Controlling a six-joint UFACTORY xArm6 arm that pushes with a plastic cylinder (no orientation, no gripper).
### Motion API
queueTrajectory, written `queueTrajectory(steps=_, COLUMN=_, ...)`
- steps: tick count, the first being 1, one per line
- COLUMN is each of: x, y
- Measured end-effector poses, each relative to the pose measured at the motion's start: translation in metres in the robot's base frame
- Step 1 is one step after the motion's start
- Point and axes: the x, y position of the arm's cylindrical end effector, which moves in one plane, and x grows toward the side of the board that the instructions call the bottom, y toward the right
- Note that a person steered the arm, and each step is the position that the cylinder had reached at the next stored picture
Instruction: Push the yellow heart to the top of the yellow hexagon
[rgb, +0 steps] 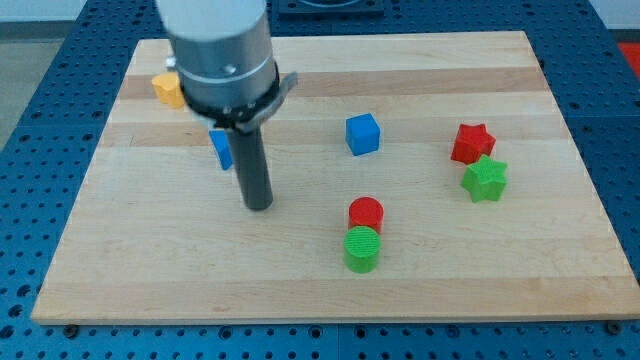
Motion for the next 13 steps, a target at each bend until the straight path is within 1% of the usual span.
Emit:
queueTrajectory(steps=1, x=0.005, y=-0.039)
queueTrajectory(steps=2, x=-0.004, y=-0.090)
queueTrajectory(steps=3, x=-0.038, y=-0.133)
queueTrajectory(steps=4, x=-0.089, y=-0.166)
queueTrajectory(steps=5, x=-0.163, y=-0.179)
queueTrajectory(steps=6, x=-0.231, y=-0.179)
queueTrajectory(steps=7, x=-0.243, y=-0.179)
queueTrajectory(steps=8, x=-0.229, y=-0.179)
queueTrajectory(steps=9, x=-0.201, y=-0.172)
queueTrajectory(steps=10, x=-0.190, y=-0.152)
queueTrajectory(steps=12, x=-0.190, y=-0.142)
queueTrajectory(steps=13, x=-0.206, y=-0.141)
